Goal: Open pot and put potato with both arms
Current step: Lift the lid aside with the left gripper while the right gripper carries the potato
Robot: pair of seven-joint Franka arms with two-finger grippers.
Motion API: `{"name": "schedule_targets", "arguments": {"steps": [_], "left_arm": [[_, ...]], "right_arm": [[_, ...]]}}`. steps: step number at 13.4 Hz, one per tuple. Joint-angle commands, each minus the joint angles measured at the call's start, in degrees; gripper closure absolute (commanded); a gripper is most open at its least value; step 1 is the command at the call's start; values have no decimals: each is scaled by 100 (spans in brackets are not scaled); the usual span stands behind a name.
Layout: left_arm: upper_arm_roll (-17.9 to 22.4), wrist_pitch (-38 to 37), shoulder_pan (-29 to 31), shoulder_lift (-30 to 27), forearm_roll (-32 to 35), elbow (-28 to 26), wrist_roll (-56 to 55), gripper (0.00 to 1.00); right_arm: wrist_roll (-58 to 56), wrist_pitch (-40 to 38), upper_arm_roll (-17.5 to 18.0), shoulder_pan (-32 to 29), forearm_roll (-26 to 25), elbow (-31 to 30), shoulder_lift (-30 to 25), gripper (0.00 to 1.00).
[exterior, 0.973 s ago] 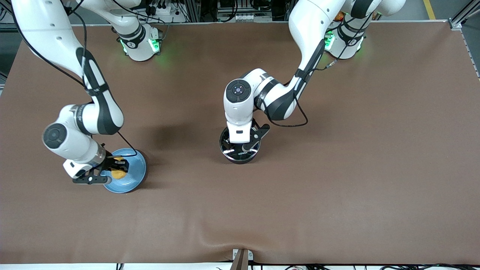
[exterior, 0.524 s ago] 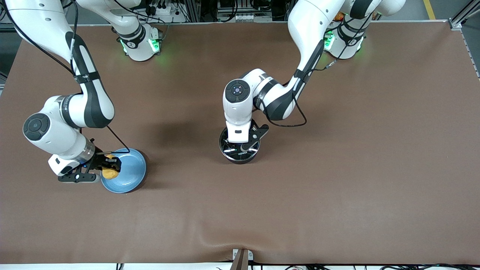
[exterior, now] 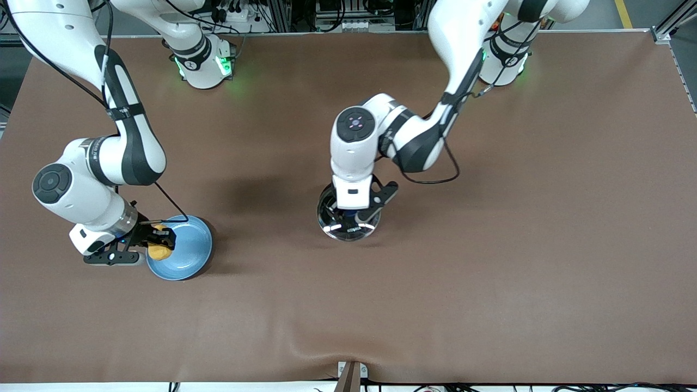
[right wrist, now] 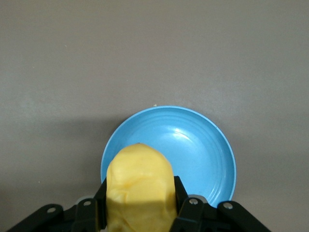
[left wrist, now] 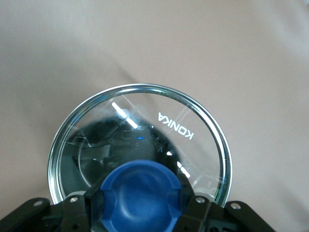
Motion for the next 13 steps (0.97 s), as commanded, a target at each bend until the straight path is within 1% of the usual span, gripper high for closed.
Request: {"name": "schedule_targets", "arguments": {"steps": [1,2,3,5,7,9,10,11,13], "left_arm": [[-20,-536,430,-775,-35,-311,462,100],[-37,-643,606,-943,-44,-390,681,100],[-37,-670,782,-1136,-70,-582,936,100],[-46,-670,1178,-1558,-88,-1030,1489,100],[-64,-670,1651,-1944,-131,-1496,2305,100],[-64,-696,2091,-2139,-420,-1787,3097,100],[-64,-775,2355,-2183,-500,-1901,3457,100],[-64,-793,2505,-2184,-562,-1989,3809,100],[-64,-785,2909,-2175,-571,-2296,4486,100]], "right_arm": [[407,-154,52,194,42,-55,-291,87],[758,-242,52,352,42,-20,-326,88],[1145,-269,44,580,42,33,-327,88],[2040,-278,43,1054,25,156,-301,88],[3051,-287,35,1625,-54,331,-248,88],[3913,-295,17,2127,-72,551,-99,88],[4265,-296,8,2364,-177,682,-20,88],[4565,-296,8,2610,-474,788,76,88],[5319,-601,17,3103,-1325,1226,401,88]]}}
